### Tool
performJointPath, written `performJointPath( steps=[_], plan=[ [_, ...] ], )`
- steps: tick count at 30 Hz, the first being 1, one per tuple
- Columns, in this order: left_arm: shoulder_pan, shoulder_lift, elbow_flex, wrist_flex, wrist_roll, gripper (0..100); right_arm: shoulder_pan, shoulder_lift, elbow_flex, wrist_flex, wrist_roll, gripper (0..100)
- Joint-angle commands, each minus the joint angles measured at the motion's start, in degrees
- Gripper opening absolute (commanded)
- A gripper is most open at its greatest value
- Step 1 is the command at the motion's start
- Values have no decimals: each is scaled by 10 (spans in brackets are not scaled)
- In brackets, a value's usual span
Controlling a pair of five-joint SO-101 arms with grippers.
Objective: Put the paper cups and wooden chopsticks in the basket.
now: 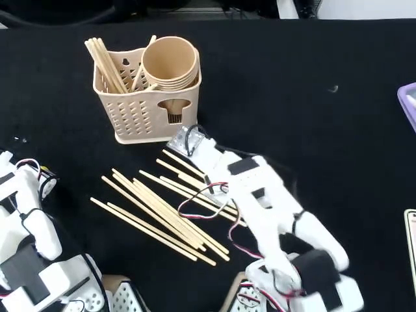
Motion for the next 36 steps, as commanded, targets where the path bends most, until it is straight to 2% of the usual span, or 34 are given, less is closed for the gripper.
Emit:
performJointPath(
  steps=[1, 7, 12, 16, 20, 23, 28, 33, 36],
  plan=[
    [7, -8, -16, -1, 2, 220, -10, 40, -13, -62, -16, 141],
    [7, -8, -16, -1, 1, 220, 1, 70, -45, -33, -13, 137],
    [7, -8, -16, -1, 1, 220, 30, 75, -49, -22, 22, 78],
    [7, -8, -16, -2, 1, 220, 51, 62, -59, 29, 23, 103],
    [7, -8, -16, -2, 1, 220, 48, 14, -73, 70, -13, 109],
    [7, -8, -16, -2, 1, 220, 15, -36, -49, 87, -25, 109],
    [7, -8, -16, -2, 1, 220, -50, -74, 31, 39, -25, 109],
    [7, -8, -15, -2, 1, 220, -26, -74, 42, -7, -23, 109],
    [7, -8, -15, -2, 1, 220, -14, -74, 42, -16, 8, 109]
  ],
)
